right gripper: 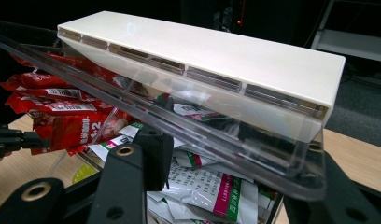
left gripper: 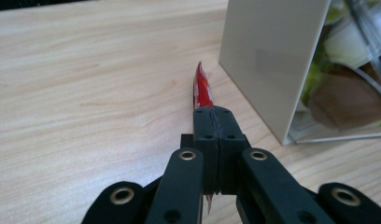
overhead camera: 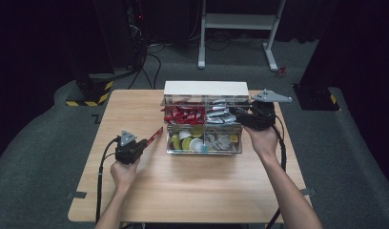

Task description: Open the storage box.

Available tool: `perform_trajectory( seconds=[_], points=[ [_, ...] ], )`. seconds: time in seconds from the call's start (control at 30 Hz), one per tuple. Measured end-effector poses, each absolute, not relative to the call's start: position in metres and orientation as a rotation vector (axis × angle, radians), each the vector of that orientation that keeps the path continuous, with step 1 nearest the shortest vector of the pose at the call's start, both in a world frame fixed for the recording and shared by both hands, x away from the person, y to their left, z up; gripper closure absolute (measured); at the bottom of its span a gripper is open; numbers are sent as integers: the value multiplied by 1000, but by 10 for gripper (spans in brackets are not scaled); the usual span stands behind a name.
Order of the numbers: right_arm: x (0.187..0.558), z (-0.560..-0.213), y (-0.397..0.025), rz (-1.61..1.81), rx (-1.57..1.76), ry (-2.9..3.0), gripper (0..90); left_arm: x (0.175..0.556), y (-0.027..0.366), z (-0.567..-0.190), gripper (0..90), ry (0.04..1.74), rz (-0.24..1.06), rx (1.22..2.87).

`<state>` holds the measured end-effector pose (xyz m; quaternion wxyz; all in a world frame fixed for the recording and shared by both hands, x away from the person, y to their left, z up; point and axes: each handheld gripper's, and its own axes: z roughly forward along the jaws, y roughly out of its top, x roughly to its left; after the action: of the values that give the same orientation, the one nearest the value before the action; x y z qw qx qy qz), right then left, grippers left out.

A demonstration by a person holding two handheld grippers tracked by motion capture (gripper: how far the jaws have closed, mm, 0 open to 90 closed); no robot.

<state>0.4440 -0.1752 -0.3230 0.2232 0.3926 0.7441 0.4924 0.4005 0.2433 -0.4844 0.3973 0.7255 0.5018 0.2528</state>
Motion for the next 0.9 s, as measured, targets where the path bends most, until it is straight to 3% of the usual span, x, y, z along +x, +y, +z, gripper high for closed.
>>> perform_trajectory(
  seconds=[0.6,0.9],
  points=[
    [444,-323,-176,1364,1081,2056,556,401,235,-511,876,1315,541,1903],
    [444,-323,-177,1359,1081,2056,556,396,238,-505,691,1285,530,1899]
  ],
)
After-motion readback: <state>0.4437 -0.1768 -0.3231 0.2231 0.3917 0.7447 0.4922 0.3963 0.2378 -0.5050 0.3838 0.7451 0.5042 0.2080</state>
